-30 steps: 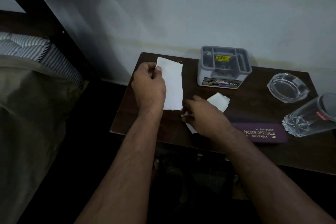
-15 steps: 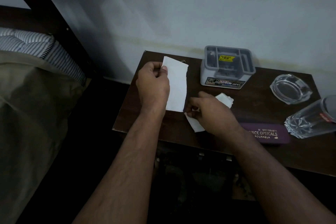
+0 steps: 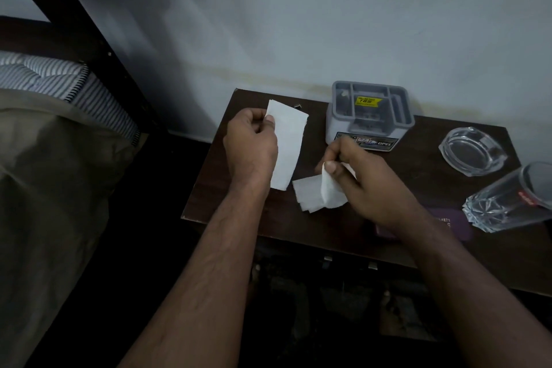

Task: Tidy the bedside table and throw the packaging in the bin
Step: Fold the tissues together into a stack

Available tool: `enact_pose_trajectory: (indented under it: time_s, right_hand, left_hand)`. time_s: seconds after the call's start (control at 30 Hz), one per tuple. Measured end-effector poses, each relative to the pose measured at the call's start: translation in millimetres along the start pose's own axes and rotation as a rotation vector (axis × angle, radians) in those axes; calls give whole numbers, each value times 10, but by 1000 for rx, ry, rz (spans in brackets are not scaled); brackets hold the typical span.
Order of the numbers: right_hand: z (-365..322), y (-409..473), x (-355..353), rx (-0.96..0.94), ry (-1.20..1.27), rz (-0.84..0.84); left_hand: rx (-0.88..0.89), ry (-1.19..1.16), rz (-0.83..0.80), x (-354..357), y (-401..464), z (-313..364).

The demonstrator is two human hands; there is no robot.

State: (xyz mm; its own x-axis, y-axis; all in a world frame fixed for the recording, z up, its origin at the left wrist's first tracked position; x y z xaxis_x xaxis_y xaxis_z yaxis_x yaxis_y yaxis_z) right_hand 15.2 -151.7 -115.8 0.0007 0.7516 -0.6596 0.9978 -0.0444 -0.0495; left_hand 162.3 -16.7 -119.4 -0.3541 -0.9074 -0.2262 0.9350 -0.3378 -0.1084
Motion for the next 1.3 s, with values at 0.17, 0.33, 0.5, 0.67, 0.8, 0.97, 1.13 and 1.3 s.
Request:
enact_pose_trajectory:
  time_s: [0.17, 0.33, 0.5, 0.67, 0.8, 0.97, 1.13, 1.3]
  right_hand:
    - [-156, -21, -114, -74, 129, 235]
    - [-302, 25, -75, -81, 383, 89]
    - [-384, 52, -110, -79, 824, 143]
    - [-43, 109, -200, 136, 619, 751]
    - [27, 102, -232, 196, 413, 817]
    - [-33, 69, -248, 235, 179, 826]
    - [-89, 74, -236, 247, 49, 812]
    - [-76, 83, -234, 280, 2, 792]
  left_hand:
    - [-17, -30, -60, 65, -43, 26]
    - [-252, -306, -239, 183, -131, 27]
    - [-319, -387, -392, 362, -203, 86]
    - [-271, -450, -473, 611, -391, 167]
    - [-262, -431, -531, 690, -469, 158]
    - [-246, -368, -557, 667, -471, 119]
    - [-291, -430, -570, 671, -464, 112]
    - [-51, -199, -507, 584, -439, 145]
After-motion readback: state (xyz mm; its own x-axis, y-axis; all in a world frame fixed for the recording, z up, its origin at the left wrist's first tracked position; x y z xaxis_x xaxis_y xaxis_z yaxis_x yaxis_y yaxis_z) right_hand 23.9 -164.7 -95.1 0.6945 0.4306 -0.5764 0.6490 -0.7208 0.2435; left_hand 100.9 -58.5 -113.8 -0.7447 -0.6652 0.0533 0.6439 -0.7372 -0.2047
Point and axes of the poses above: each hand's wrist, its own y-axis towards the middle knuckle, its own x-axis out of the palm, z = x × y, the point moved 4 cm from there along y, towards the middle knuckle, and after that the axes turned 14 degrees about -z, right-handed, at the moved point
